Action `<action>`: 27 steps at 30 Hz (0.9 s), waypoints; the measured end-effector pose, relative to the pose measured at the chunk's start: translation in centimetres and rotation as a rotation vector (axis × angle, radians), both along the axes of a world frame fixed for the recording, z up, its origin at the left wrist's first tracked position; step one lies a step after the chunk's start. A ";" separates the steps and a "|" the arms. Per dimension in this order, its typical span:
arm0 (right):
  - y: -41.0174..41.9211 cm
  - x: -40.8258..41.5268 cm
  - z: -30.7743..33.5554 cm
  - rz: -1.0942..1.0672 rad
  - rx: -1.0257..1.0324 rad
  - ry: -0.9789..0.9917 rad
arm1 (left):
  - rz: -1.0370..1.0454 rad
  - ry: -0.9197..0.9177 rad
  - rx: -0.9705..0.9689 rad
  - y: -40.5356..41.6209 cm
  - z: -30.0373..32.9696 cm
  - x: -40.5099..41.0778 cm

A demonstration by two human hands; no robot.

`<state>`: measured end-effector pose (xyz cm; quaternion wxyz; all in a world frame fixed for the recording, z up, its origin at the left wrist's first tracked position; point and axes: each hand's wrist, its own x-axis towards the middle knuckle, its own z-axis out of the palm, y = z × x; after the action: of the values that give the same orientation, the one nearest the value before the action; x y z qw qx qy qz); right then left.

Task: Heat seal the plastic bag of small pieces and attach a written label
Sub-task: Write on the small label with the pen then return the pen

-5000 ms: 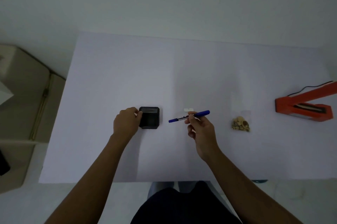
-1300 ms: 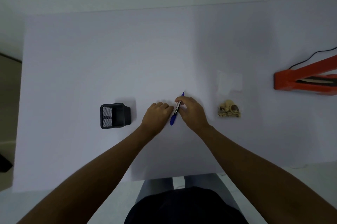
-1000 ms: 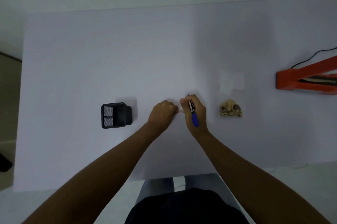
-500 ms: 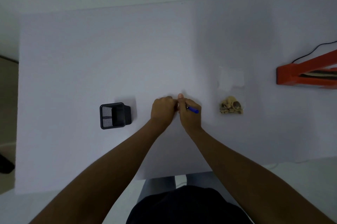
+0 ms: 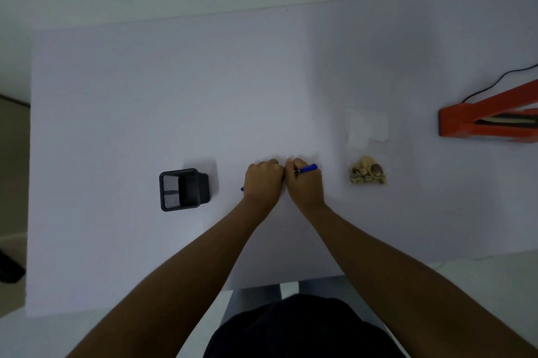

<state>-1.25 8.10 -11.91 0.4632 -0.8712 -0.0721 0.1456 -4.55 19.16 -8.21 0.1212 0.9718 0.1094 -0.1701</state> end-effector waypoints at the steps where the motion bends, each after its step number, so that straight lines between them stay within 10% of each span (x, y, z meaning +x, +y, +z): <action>1: 0.1 0.0 0.1 0.004 0.003 -0.004 | 0.000 0.005 0.002 -0.1 0.1 0.0; 27: 0.1 -0.2 0.6 0.041 -0.011 0.009 | 0.006 0.010 0.012 -0.5 1.0 -0.2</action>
<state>-1.45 8.21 -11.35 0.4558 -0.8713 -0.0870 0.1595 -4.77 18.68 -7.26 0.1152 0.9713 0.1140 -0.1740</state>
